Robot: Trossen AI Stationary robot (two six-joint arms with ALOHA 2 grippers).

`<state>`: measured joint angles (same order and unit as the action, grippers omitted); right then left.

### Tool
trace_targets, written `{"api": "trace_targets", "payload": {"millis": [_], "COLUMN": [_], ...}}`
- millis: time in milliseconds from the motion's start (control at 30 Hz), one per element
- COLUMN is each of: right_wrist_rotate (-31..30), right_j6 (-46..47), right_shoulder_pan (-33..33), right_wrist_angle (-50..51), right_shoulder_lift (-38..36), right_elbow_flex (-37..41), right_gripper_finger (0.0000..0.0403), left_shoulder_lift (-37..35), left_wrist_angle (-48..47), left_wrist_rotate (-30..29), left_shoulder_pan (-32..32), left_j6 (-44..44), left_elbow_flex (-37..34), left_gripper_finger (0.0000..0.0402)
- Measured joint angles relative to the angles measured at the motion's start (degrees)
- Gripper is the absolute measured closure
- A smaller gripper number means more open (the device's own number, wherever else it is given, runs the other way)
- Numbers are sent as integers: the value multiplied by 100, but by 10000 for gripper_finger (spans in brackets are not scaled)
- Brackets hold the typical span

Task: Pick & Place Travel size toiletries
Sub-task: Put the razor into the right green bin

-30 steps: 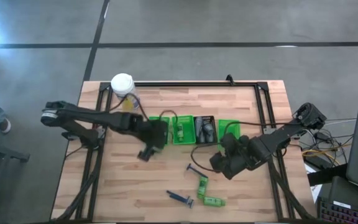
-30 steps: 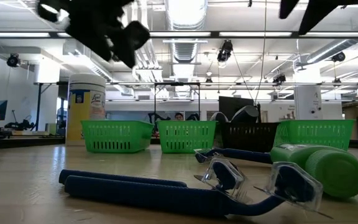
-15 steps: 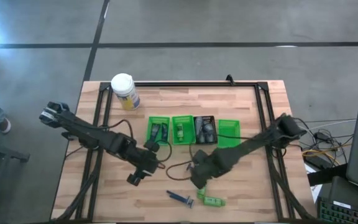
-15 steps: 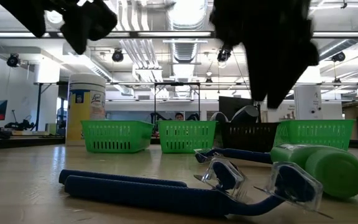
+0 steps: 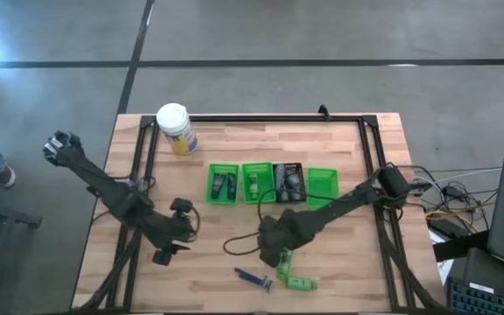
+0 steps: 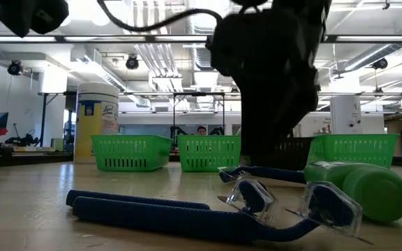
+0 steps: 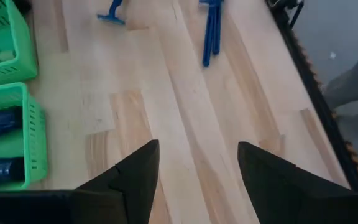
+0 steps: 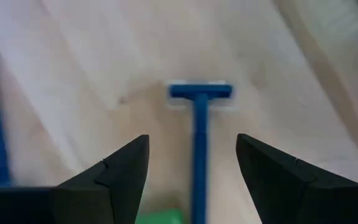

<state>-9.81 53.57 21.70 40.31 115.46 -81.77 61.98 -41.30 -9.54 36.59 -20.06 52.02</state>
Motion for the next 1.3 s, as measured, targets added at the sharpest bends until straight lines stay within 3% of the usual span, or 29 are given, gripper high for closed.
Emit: {"api": "trace_targets", "payload": {"millis": [233,467,800,1000,1300], "right_wrist_rotate": [346,251,175,230,-406], "right_j6": [-40,15,-364,-5,691], "right_shoulder_pan": [-51,-141,-165,-272,-272], "right_wrist_angle": [-293,-755,-1052,-731,586], "right_shoulder_lift": [-2,-34,-48,-76,-869], "right_elbow_flex": [438,762,1119,833,8], "right_gripper_finger": [183,192,292,373,377], "left_shoulder_lift": [-740,-1152,-1469,-1665,-1757], "left_wrist_angle": [6,-38,-419,-680,-721], "left_wrist_rotate": [-299,-622,-645,-645,-912], "left_shoulder_pan": [12,1,3,3,3], "left_j6": [-256,-30,307,357,709], "left_elbow_flex": [-215,-332,-339,-342,-344], "left_gripper_finger": [180,180,180,180,180]}}
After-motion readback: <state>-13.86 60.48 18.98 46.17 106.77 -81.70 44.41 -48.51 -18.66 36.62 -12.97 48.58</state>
